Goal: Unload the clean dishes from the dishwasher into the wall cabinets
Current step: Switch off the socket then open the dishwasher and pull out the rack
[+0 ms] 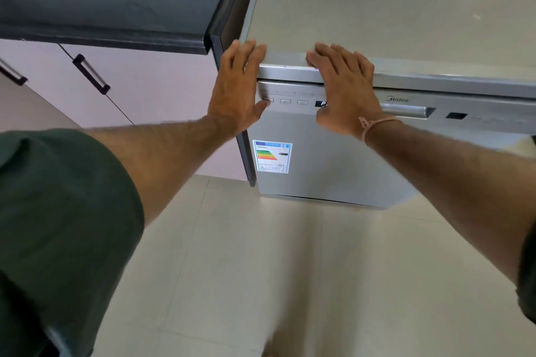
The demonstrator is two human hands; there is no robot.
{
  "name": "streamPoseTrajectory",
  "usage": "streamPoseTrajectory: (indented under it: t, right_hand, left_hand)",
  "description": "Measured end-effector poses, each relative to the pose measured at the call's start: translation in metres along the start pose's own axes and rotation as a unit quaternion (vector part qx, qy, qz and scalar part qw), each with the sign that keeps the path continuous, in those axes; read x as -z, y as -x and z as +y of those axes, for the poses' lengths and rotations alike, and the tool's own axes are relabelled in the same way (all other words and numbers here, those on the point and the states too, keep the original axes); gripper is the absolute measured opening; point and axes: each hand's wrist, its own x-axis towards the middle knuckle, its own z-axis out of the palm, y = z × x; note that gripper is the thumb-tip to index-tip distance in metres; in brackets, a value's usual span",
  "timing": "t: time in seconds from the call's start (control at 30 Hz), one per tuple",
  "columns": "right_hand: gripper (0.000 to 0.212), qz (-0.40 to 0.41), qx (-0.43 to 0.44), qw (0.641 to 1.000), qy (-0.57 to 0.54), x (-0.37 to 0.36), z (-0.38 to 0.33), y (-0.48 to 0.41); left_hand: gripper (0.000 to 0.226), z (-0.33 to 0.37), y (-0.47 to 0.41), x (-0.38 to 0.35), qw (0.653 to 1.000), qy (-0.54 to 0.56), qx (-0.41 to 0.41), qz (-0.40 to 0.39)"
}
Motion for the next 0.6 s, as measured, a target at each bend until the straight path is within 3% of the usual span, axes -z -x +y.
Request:
streamPoseTrajectory:
  t: [0.6]
  right_hand:
    - [0.096, -0.023, 0.042, 0.999, -0.004, 0.003, 0.016, 0.0]
  left_hand:
    - [0.08, 0.009, -0.003, -0.004, 0.996, 0.056, 0.034, 0.058]
